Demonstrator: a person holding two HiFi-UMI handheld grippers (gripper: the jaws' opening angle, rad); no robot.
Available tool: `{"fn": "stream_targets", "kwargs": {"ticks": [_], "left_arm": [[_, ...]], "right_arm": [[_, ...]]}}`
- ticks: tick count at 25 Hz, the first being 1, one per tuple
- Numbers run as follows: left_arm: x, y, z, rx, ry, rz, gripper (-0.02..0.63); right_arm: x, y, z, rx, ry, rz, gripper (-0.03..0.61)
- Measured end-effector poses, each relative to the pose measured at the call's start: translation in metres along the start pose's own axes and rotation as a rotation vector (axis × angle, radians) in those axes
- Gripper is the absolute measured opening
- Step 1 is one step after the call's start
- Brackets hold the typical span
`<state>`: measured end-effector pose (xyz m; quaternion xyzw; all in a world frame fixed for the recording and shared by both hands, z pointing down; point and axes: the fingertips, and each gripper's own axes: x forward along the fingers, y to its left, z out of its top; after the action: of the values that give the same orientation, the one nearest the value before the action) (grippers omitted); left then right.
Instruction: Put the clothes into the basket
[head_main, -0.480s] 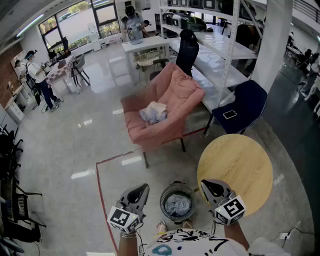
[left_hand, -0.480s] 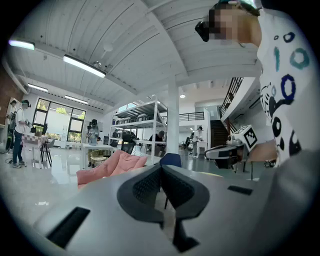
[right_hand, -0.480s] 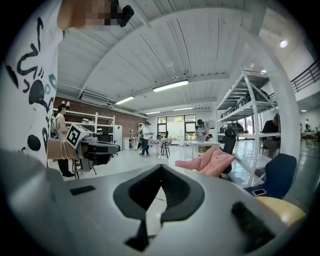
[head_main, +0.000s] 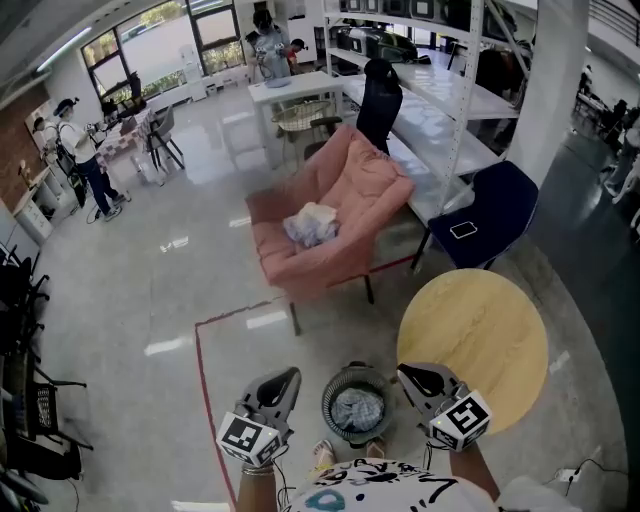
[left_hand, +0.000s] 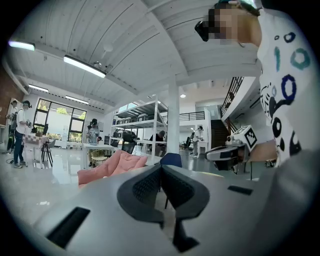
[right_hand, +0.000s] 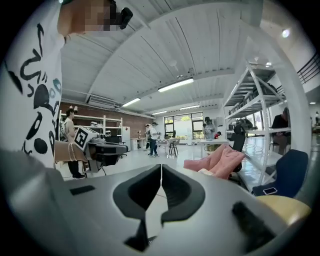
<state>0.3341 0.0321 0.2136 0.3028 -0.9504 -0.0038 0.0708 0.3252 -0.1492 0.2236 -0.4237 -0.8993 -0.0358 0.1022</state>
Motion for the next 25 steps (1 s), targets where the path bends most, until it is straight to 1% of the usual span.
{"fn": "stream_targets", "kwargs": {"ticks": [4,8,10,12,15,17,18,21,25], "left_arm": [[-0.015,-0.009,-0.003,-0.020,-0.004,0.038,0.014],[-0.053,-0.006,-0.015,-0.047,0.017,0.126,0.014],[-0.078,-0.002,-0.021,-0.058,0.023,0.196,0.014],[-0.105,-0.001,-0.025,-0.075,0.032,0.284,0.014],[-0.152,0.007,-0.035,-0.101,0.033,0.434,0.014],[-0.176,0.016,-0.042,-0.125,0.017,0.517,0.014],[-0.185,0.020,-0.044,-0.136,0.012,0.546,0.014],[-0.211,0.025,-0.055,-0.145,0.026,0.599,0.014],[-0.249,0.053,-0.058,-0.129,0.024,0.673,0.014]], "right_arm": [[0.012,0.025,-0.015,-0.034,0.068,0.078,0.029],[0.034,0.062,-0.018,-0.035,0.083,0.210,0.029],[0.048,0.081,-0.017,-0.064,0.089,0.280,0.029],[0.059,0.099,-0.011,-0.082,0.089,0.350,0.029],[0.076,0.123,-0.006,-0.069,0.092,0.440,0.029],[0.096,0.131,-0.008,-0.060,0.107,0.460,0.029],[0.107,0.132,-0.009,-0.056,0.116,0.459,0.029],[0.137,0.138,-0.010,-0.023,0.126,0.436,0.029],[0.172,0.152,0.000,0.064,0.094,0.398,0.029]]}}
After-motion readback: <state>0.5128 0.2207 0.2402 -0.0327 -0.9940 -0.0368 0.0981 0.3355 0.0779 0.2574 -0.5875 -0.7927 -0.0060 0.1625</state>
